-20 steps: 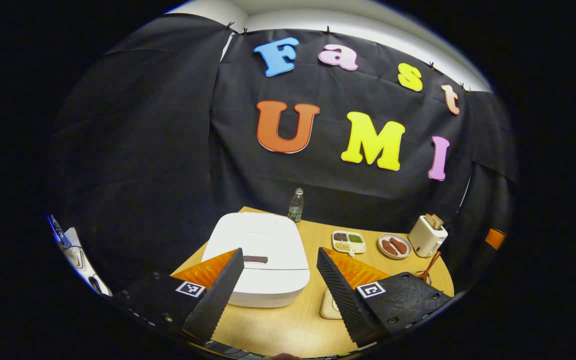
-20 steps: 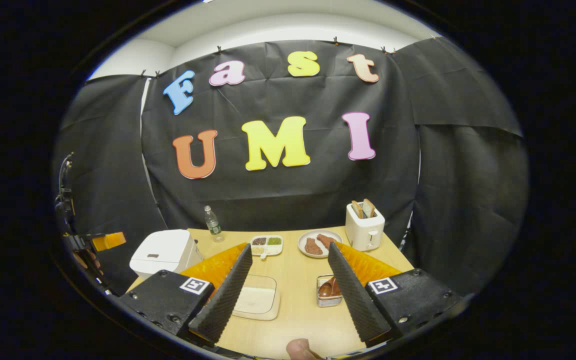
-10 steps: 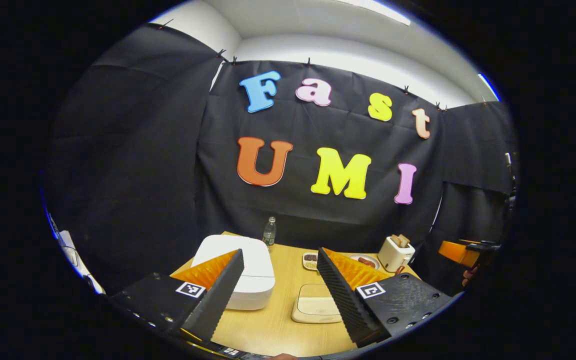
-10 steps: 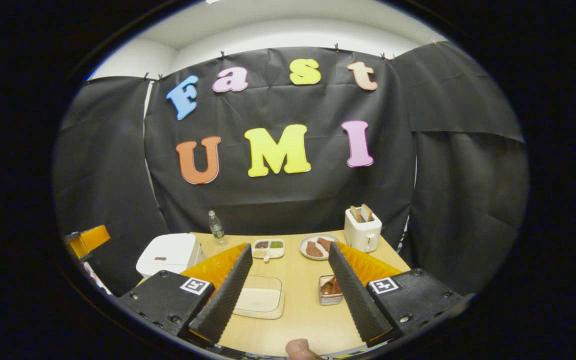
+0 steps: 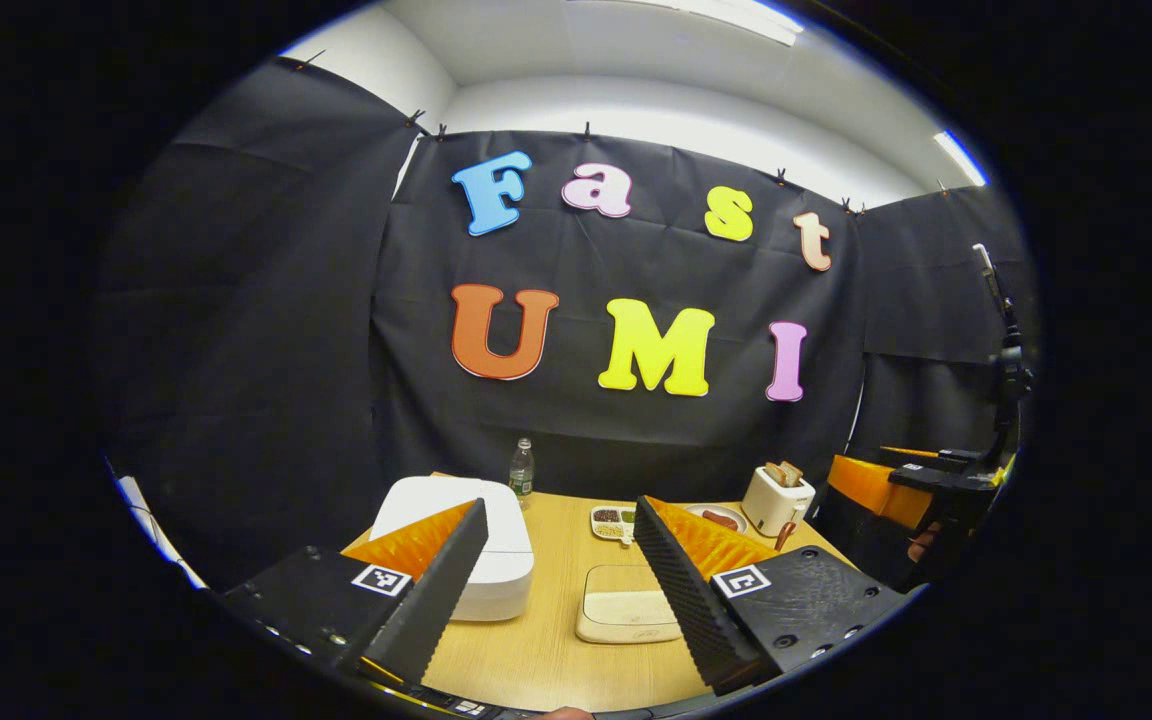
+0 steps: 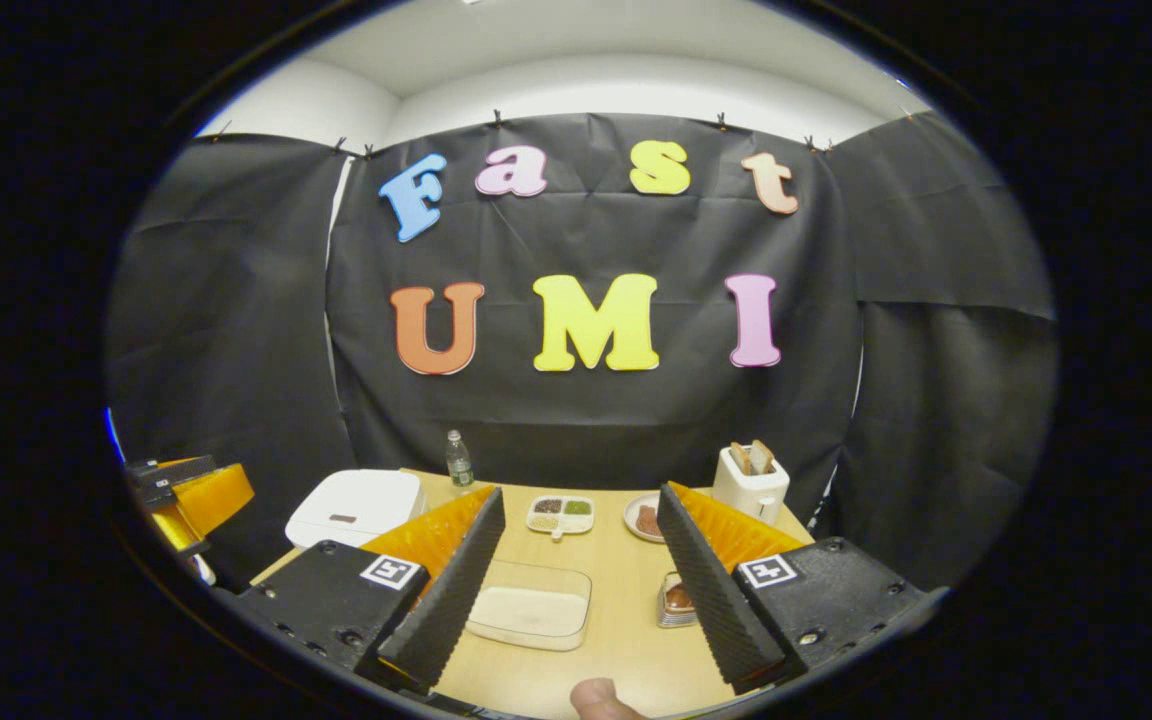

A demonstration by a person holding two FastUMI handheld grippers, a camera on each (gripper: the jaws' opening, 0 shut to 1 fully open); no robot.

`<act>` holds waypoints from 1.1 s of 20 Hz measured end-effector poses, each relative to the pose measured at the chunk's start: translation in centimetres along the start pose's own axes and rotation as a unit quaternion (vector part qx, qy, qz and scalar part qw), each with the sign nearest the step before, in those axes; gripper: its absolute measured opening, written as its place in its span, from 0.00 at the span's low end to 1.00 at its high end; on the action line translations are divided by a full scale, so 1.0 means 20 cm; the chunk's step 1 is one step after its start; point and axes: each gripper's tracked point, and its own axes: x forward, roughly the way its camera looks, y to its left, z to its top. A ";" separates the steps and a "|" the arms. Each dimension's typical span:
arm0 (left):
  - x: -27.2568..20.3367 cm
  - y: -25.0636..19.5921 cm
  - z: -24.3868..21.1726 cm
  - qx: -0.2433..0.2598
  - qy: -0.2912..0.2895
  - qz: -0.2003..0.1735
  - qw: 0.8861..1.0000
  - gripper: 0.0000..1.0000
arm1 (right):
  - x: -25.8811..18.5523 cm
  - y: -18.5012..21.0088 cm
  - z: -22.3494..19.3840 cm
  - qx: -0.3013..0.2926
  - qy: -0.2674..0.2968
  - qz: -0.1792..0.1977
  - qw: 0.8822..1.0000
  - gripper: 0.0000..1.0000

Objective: Close the left gripper, press the button to open the rice cooker; take a wooden spoon from the chopstick holder with the right hand, scoop a spoonful of rice and pour it into the rice cooker, then put the wooden spoon back into the chopstick holder.

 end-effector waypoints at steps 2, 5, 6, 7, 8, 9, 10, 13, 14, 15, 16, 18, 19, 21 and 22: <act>0.01 0.00 0.02 0.006 -0.008 -0.002 1.000 0.94 | 0.00 0.01 0.01 -0.003 -0.001 0.002 1.000 1.00; 0.02 -0.02 0.02 0.001 -0.012 -0.006 1.000 0.94 | 0.01 0.02 0.04 0.000 -0.004 0.001 1.000 1.00; 0.02 -0.03 0.01 -0.001 -0.009 -0.009 1.000 0.94 | 0.01 0.01 0.06 -0.003 -0.008 0.000 1.000 1.00; 0.02 -0.03 0.00 0.000 -0.008 -0.009 1.000 0.94 | 0.01 0.02 0.08 -0.005 -0.010 -0.001 1.000 1.00; 0.02 -0.03 0.00 0.000 -0.008 -0.011 1.000 0.94 | 0.01 0.02 0.08 -0.007 -0.010 0.000 1.000 1.00; 0.02 -0.04 0.00 0.000 -0.007 -0.012 1.000 0.94 | 0.01 0.04 0.08 -0.007 -0.008 0.003 1.000 1.00; 0.03 -0.05 0.00 0.001 -0.008 -0.014 1.000 0.94 | 0.01 0.05 0.06 -0.009 -0.006 0.005 1.000 0.99; 0.03 -0.05 -0.01 0.006 -0.009 -0.017 1.000 0.94 | 0.02 0.07 0.04 -0.013 0.000 0.009 1.000 1.00; 0.02 -0.04 -0.01 0.006 -0.008 -0.017 1.000 0.94 | 0.02 0.08 0.03 -0.011 0.001 0.011 1.000 1.00; 0.02 -0.04 -0.02 0.006 -0.005 -0.017 1.000 0.94 | 0.03 0.08 0.02 -0.012 0.003 0.011 1.000 0.99; 0.01 -0.03 -0.05 0.007 -0.003 -0.016 1.000 0.94 | 0.03 0.08 0.01 -0.012 0.006 0.012 1.000 0.99; 0.01 -0.04 -0.06 0.009 0.000 -0.016 1.000 0.94 | 0.03 0.08 0.00 -0.009 0.009 0.013 1.000 0.99; 0.02 -0.04 -0.06 0.010 0.000 -0.017 1.000 0.94 | 0.04 0.08 0.00 -0.008 0.009 0.013 1.000 1.00; 0.02 -0.04 -0.06 0.012 0.002 -0.020 1.000 0.94 | 0.05 0.08 0.00 -0.007 0.010 0.011 1.000 1.00; 0.02 -0.05 -0.07 0.013 0.004 -0.021 1.000 0.94 | 0.05 0.08 0.00 -0.006 0.010 0.011 1.000 1.00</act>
